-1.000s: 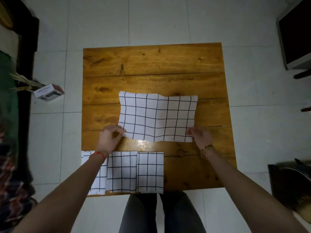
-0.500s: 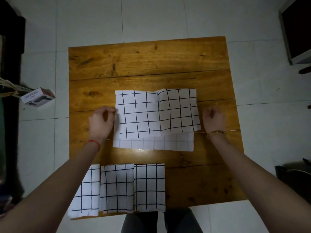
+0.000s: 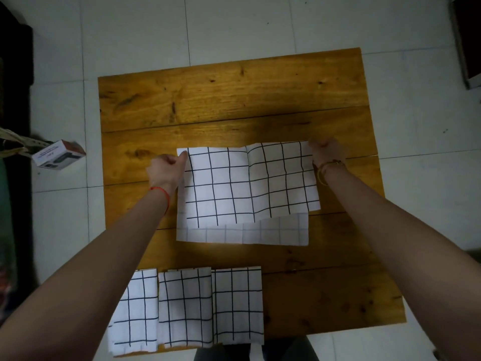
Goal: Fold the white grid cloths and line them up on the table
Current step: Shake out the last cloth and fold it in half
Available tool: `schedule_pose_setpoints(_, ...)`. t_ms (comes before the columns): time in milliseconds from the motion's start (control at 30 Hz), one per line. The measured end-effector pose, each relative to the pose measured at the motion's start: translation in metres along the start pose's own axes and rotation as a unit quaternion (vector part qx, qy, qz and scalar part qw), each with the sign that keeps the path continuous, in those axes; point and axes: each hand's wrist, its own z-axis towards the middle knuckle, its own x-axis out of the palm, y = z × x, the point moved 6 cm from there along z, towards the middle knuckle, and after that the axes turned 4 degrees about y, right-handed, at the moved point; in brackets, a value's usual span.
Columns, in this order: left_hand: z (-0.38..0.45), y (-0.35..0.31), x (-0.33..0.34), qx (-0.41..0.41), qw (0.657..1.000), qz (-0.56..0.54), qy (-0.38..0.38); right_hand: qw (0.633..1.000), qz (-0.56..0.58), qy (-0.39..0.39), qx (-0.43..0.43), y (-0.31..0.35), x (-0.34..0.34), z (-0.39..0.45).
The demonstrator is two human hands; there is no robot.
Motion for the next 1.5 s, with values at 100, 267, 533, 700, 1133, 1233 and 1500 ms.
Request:
schedule_pose_setpoints(100,0.011,0.001,0.004,-0.002,1.000,-0.018,0.015,0.999,0.011,0.020,0.039,-0.001,0.004,0.001)
schedule_pose_setpoints(267,0.017,0.001,0.008,-0.006,0.998,-0.065,0.023,0.998,0.007,0.042,0.040,-0.001,0.011,0.004)
schedule_pose_setpoints(533,0.026,0.015,0.004,0.033,0.996,-0.065,0.046,0.998,0.055,-0.031,0.023,-0.010,0.010,0.003)
schedule_pose_setpoints(700,0.025,0.031,0.005,0.046,0.992,-0.071,0.097,0.998,0.052,-0.036,-0.004,-0.016,0.012,0.003)
schedule_pose_setpoints(1133,-0.008,0.015,-0.009,0.199,0.962,0.186,-0.016,0.980,-0.088,-0.121,-0.134,-0.004,0.010,-0.015)
schedule_pose_setpoints(1233,-0.024,0.002,0.000,0.290,0.911,0.289,-0.043,0.935,-0.214,-0.127,-0.251,0.025,0.032,-0.041)
schedule_pose_setpoints(1500,-0.051,0.011,0.043,0.359,0.834,0.418,0.040,0.807,-0.372,0.150,-0.432,0.057,0.147,-0.099)
